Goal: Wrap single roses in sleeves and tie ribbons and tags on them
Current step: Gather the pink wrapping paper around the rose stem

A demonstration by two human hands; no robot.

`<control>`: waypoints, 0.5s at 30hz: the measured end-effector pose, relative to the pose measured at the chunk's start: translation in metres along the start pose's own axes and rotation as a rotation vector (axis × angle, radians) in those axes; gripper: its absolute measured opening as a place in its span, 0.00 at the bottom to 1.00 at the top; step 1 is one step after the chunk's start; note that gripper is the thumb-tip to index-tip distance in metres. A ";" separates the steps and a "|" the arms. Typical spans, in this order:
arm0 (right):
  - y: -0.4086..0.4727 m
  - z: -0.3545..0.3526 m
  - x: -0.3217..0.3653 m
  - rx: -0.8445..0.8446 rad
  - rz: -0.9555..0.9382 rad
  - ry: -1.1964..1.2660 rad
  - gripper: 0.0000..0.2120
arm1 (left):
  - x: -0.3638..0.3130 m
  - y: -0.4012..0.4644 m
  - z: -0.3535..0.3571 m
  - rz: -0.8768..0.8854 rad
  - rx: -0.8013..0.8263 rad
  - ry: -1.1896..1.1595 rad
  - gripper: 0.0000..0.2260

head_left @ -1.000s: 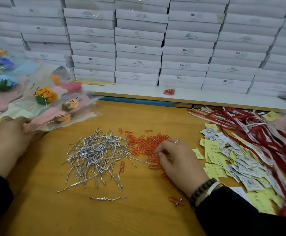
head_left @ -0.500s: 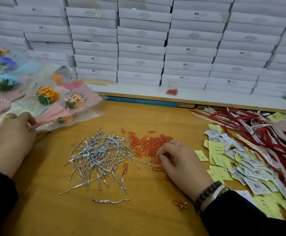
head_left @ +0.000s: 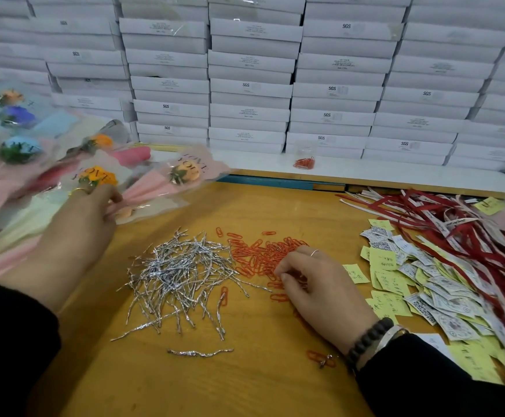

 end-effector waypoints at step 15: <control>0.004 0.010 0.017 0.101 0.349 1.031 0.11 | -0.147 -0.064 0.024 0.327 0.349 -0.613 0.18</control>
Point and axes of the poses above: each hand's wrist, its own y-axis towards the middle knuckle, its own z-axis out of the palm, x = y × z, the point moved 4 cm from there along y, towards the middle knuckle, and after that the axes turned 8 degrees about x, right-handed, at the moved point
